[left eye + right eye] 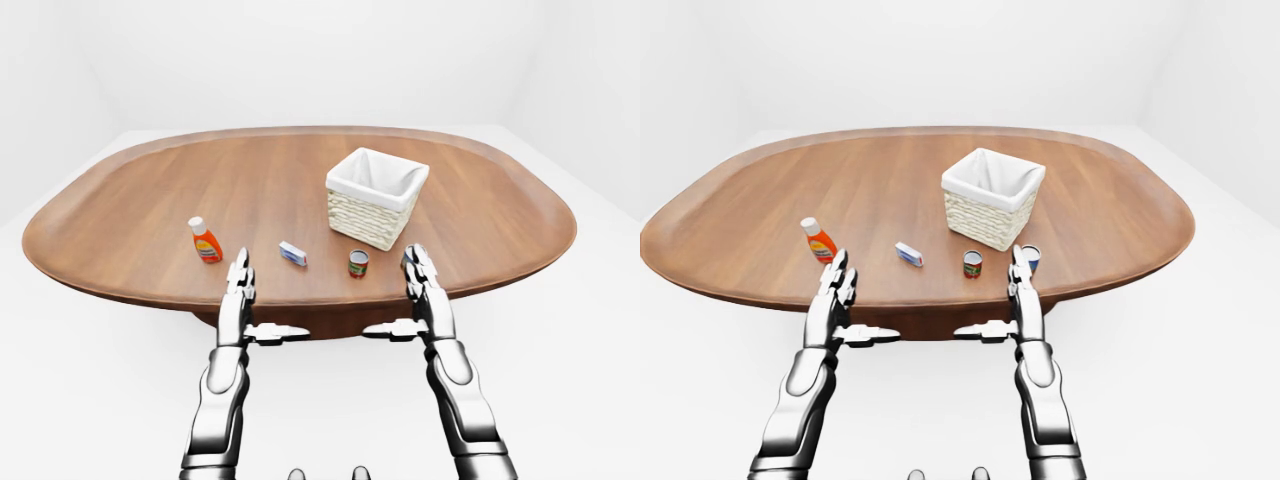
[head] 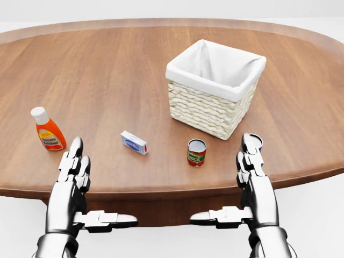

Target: Pick up the alphabet soup and the cream cheese box, and put them in the basket.

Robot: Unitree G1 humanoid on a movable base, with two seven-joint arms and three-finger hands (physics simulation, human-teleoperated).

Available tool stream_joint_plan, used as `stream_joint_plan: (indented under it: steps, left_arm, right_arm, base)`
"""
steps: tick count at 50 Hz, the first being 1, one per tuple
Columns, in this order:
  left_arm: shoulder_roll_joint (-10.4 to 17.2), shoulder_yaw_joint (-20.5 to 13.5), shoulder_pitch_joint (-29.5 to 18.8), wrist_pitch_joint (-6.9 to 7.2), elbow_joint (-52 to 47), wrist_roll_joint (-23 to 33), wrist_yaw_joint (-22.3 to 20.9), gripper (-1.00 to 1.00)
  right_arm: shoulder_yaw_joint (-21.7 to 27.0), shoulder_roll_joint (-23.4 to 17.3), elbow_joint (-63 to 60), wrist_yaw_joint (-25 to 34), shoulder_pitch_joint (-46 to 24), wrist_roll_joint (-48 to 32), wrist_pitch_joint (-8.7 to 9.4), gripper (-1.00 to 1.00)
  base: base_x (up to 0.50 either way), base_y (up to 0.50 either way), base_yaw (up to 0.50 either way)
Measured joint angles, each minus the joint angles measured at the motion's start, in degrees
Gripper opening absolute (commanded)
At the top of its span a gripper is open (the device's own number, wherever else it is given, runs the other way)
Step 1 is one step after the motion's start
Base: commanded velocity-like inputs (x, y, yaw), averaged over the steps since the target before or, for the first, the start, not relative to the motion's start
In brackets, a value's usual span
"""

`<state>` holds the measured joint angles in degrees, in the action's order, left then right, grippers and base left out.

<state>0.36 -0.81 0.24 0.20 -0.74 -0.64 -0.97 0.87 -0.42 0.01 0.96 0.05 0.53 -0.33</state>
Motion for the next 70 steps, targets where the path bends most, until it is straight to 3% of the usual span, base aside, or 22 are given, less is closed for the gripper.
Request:
stream_joint_plan:
  steps: [36,70]
  left_arm:
    - [0.55,-0.96,0.25,-0.36,-0.94,-0.47,-1.70,1.00]
    - [0.46,-0.74,0.33,-0.22,-0.95,-0.19,-1.79,1.00]
  right_arm:
    - [1.08,-0.59,-0.35,1.97,0.32,0.58,-0.56,1.00]
    - [0.99,-0.68,0.31,2.37,0.21,0.33,-1.21,1.00]
  base:
    - [0.00,0.00,0.00]
    - [0.00,-0.30,0.00]
